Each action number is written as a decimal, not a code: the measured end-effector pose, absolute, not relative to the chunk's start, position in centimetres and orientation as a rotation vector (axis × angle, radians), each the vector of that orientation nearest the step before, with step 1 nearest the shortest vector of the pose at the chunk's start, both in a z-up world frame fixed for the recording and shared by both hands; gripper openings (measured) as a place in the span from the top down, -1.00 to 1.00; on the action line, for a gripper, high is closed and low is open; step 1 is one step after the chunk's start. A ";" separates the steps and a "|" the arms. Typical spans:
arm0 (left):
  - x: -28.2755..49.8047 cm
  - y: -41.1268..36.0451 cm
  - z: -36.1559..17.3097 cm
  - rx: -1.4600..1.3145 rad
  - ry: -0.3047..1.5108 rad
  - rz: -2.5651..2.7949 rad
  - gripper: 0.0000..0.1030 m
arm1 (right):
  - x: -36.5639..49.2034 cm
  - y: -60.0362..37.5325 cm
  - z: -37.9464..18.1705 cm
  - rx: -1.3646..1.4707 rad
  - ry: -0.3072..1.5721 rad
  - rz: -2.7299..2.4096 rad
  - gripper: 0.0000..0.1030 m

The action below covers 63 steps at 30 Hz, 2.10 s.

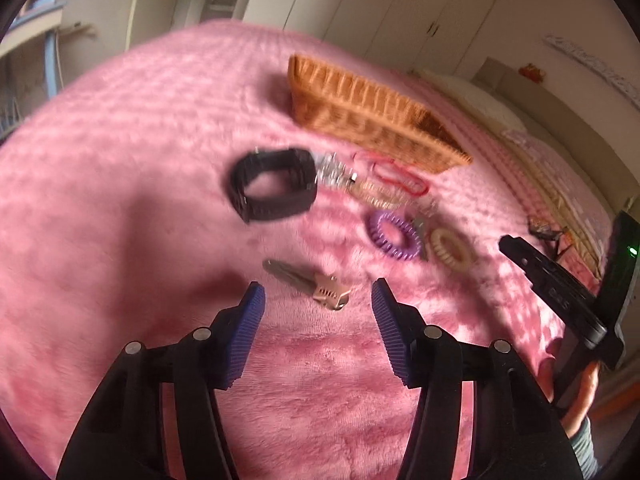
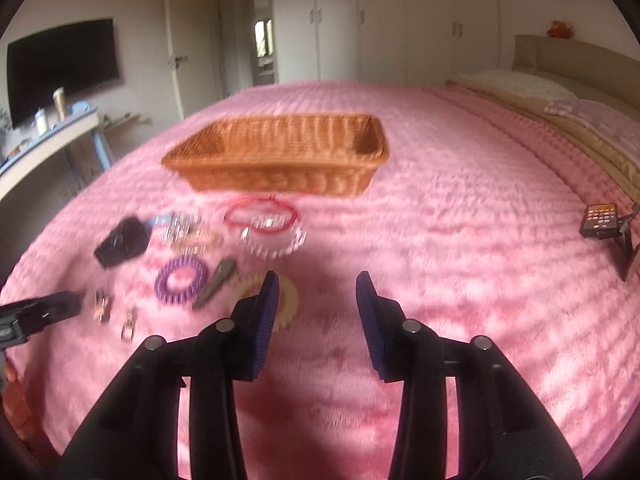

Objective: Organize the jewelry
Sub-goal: 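Grasp the brown hair clip with the left tool while the right grasps the cream spiral hair tie, then carry both items into the wicker basket and open both tools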

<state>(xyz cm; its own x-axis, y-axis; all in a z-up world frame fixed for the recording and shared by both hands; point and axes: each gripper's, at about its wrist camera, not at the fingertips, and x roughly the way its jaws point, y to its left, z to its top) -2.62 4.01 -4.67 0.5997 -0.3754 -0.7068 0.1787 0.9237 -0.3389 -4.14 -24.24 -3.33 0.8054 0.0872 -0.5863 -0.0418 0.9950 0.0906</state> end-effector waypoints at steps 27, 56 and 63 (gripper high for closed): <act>-0.4 1.5 -5.1 0.006 0.884 -0.442 0.50 | 0.9 -21.5 -6.0 0.031 0.829 0.137 0.75; -3.9 1.7 -1.7 0.023 0.730 -0.375 0.59 | -1.0 -21.8 -2.8 0.054 0.721 0.162 0.81; -1.5 0.1 3.5 0.005 0.608 -0.416 0.59 | 0.9 -22.6 3.8 0.086 0.575 0.171 0.81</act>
<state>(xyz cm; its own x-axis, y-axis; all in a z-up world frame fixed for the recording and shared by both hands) -1.45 0.07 3.50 0.7406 -0.3781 -0.5555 0.3810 0.9172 -0.1164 0.86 -22.63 3.80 0.8256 0.1846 -0.5332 -0.1369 0.9823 0.1282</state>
